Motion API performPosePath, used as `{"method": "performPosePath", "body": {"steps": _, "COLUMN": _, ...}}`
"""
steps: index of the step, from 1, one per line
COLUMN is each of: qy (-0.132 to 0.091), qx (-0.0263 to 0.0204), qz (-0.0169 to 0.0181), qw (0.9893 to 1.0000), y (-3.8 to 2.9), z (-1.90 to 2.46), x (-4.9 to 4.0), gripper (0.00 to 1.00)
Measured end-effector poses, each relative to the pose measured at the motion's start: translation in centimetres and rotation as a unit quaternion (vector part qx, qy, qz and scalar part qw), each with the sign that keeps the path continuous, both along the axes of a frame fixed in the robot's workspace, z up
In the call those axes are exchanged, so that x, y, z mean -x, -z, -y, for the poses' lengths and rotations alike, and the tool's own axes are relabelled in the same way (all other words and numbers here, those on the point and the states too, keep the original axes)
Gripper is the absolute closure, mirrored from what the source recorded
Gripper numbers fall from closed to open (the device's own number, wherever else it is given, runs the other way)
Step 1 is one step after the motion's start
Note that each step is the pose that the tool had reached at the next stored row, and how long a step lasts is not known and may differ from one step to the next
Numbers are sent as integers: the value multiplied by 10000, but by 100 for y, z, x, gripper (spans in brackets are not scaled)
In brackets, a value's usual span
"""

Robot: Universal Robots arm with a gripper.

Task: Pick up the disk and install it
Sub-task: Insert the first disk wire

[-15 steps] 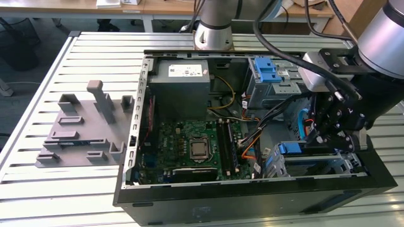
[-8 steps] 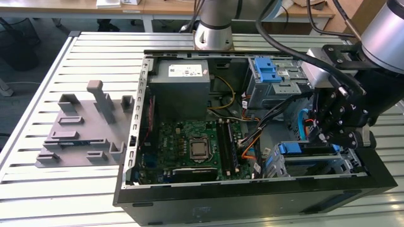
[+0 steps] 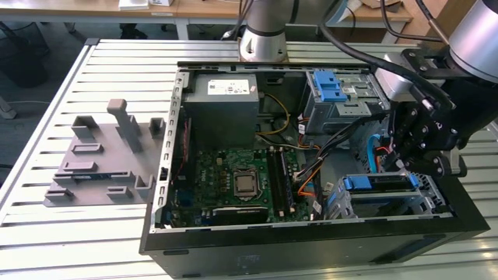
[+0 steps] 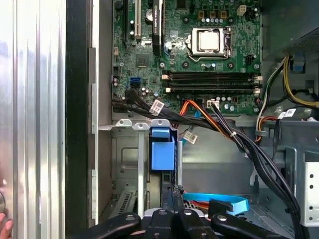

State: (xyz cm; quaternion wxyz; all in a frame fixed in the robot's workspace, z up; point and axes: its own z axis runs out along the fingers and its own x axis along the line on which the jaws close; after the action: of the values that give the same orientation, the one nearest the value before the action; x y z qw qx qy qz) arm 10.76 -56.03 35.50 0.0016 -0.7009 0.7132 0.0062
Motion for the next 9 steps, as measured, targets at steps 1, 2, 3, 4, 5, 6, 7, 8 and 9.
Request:
{"method": "performPosePath", "body": {"steps": 1, "qy": 0, "qx": 0, "qz": 0, "qw": 10000, "y": 0, "z": -11, "x": -10, "gripper": 89}}
{"method": "performPosePath", "body": {"steps": 2, "qy": 0, "qx": 0, "qz": 0, "qw": 10000, "y": 0, "z": -21, "x": -20, "gripper": 89}}
{"method": "performPosePath", "body": {"steps": 3, "qy": 0, "qx": 0, "qz": 0, "qw": 10000, "y": 0, "z": -28, "x": -28, "gripper": 89}}
{"method": "performPosePath", "body": {"steps": 4, "qy": 0, "qx": 0, "qz": 0, "qw": 10000, "y": -3, "z": -34, "x": -33, "gripper": 89}}
{"method": "performPosePath", "body": {"steps": 5, "qy": 0, "qx": 2, "qz": 0, "qw": 10000, "y": -10, "z": -38, "x": -36, "gripper": 89}}
{"method": "performPosePath", "body": {"steps": 6, "qy": 0, "qx": 2, "qz": 0, "qw": 10000, "y": -20, "z": -43, "x": -40, "gripper": 89}}
{"method": "performPosePath", "body": {"steps": 7, "qy": 0, "qx": 0, "qz": 0, "qw": 10000, "y": -29, "z": -48, "x": -44, "gripper": 89}}
{"method": "performPosePath", "body": {"steps": 8, "qy": 0, "qx": -1, "qz": 0, "qw": 10000, "y": -35, "z": -54, "x": -48, "gripper": 89}}
{"method": "performPosePath", "body": {"steps": 9, "qy": 0, "qx": -1, "qz": 0, "qw": 10000, "y": -38, "z": -60, "x": -52, "gripper": 89}}
